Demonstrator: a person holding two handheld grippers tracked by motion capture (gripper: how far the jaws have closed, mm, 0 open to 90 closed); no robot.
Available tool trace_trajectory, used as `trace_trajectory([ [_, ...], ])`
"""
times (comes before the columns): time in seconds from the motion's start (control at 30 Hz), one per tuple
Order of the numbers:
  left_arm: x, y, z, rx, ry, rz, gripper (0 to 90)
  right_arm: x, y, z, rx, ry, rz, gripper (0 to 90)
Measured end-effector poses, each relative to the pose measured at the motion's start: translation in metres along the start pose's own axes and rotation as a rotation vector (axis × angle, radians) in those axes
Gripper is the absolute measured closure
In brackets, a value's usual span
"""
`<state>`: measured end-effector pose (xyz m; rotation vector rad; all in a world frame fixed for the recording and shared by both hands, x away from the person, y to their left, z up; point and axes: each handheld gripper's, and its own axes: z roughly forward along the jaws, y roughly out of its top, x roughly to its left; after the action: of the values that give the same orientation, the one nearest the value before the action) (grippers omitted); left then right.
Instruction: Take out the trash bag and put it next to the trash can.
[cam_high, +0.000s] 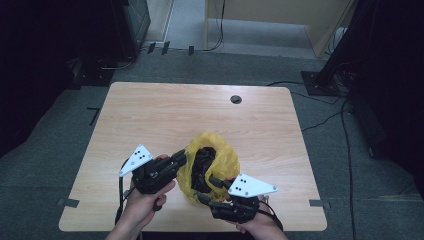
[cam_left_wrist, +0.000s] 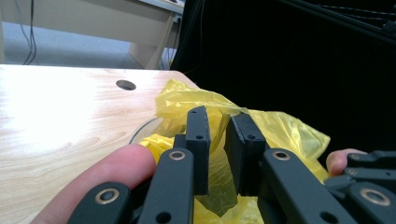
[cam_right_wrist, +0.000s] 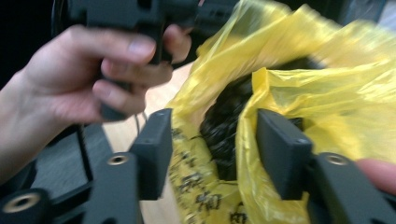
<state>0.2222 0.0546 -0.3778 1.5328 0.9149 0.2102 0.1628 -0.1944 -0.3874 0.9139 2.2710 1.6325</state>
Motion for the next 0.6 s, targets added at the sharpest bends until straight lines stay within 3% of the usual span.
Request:
trace_trajectory([
  [0.1,0.002,0.001,-0.001,-0.001,0.003,-0.003,79.4,0.005,-0.001,0.002,0.031,0.01,-0.056,39.2],
  [0.13,0.003,0.001,-0.001,-0.001,0.004,-0.003,79.3,0.007,-0.002,0.002,0.039,0.005,-0.08,41.8],
  [0.2,0.004,0.001,-0.001,0.001,0.007,-0.005,79.3,0.009,-0.005,0.003,0.052,-0.016,-0.14,51.0],
  [0.3,0.006,0.001,-0.001,0.003,0.007,-0.006,78.6,0.009,-0.008,0.004,0.085,-0.039,-0.181,69.0],
  [0.37,0.006,0.002,-0.002,0.009,0.006,-0.003,74.7,0.006,-0.007,0.003,0.087,-0.016,-0.157,76.2],
  [0.47,0.005,0.004,-0.002,0.029,0.014,0.018,57.0,0.004,-0.005,-0.001,0.063,0.011,-0.139,83.3],
  [0.6,0.005,0.01,-0.007,0.068,-0.009,0.046,35.1,-0.002,-0.004,-0.003,0.04,0.018,-0.095,88.5],
])
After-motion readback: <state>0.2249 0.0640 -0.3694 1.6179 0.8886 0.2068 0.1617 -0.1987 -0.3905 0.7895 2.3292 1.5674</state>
